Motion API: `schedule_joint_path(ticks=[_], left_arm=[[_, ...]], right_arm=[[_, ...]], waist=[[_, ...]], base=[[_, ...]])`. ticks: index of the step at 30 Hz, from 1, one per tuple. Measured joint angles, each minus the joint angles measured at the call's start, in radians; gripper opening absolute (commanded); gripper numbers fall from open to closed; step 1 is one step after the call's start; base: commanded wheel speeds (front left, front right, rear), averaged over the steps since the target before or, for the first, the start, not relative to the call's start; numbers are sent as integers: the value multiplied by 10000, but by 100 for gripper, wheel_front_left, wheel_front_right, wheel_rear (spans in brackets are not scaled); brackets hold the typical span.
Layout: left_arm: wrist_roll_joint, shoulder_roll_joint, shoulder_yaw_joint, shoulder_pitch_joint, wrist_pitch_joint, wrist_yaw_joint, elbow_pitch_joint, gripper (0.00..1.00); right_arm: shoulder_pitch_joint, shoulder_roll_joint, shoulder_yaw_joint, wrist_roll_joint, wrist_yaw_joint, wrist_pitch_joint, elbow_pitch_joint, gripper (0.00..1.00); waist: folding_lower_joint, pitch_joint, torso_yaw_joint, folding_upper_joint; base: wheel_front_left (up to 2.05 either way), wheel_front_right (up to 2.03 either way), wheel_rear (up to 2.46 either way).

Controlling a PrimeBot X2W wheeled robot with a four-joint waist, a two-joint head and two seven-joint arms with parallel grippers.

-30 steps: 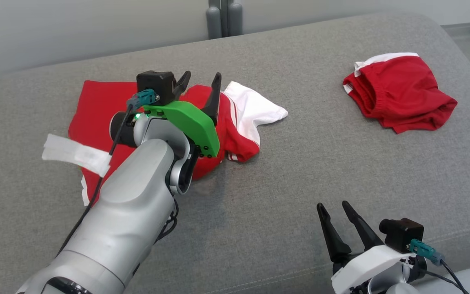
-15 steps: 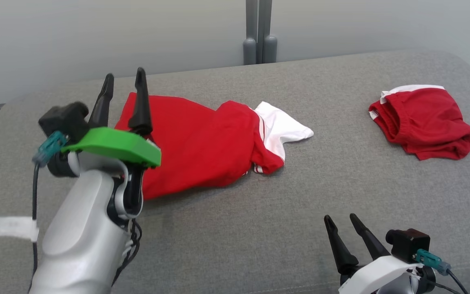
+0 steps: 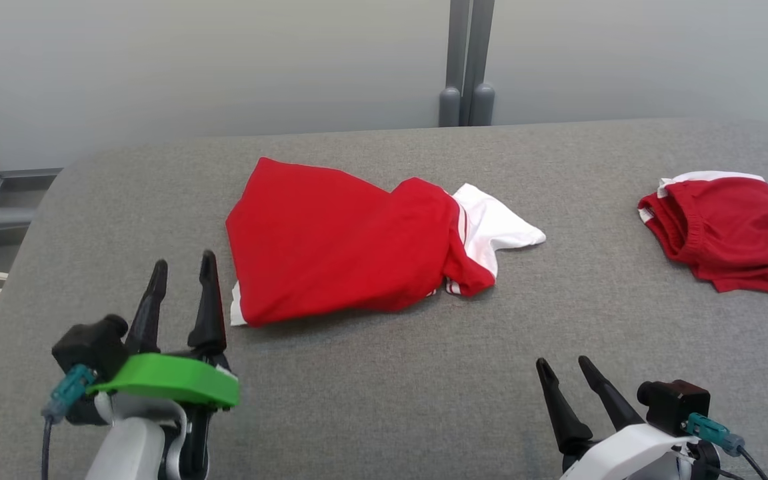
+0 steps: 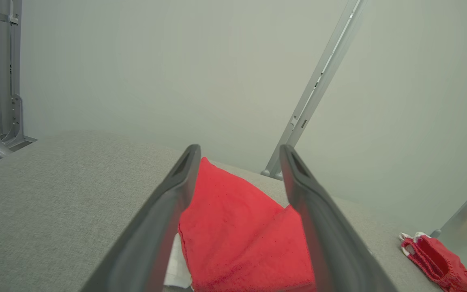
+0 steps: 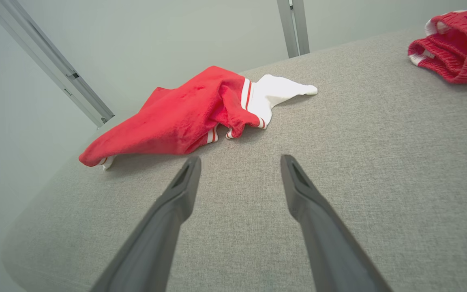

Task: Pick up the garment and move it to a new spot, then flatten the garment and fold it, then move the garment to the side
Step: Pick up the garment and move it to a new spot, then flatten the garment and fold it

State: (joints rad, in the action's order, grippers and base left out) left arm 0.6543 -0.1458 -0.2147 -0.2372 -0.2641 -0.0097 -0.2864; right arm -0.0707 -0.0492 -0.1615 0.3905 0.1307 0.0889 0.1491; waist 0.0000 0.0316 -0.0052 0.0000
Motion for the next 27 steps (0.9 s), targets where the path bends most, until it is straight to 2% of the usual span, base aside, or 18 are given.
schedule_joint_path(ticks=[5,14,19,27], left_arm=[[-1003,-257,-196,751,0,111,50,100],[-1126,-115,-148,2201,0,334,550,100],[-1279,-82,-215,2553,0,360,746,100],[-1473,-92,-385,2570,0,372,903,100]], right_arm=[[-6,-2,33,-98,0,-50,-19,100],[733,-2,-100,-554,0,-1007,514,100],[1553,-8,-174,-1003,0,-1824,1273,100],[2990,-4,111,-1524,0,-2121,2905,100]], waist=[[0,62,254,0],[0,125,718,0],[0,101,1030,0],[0,-7,1624,0]], base=[[0,0,0],[0,0,0],[0,0,0],[0,0,0]])
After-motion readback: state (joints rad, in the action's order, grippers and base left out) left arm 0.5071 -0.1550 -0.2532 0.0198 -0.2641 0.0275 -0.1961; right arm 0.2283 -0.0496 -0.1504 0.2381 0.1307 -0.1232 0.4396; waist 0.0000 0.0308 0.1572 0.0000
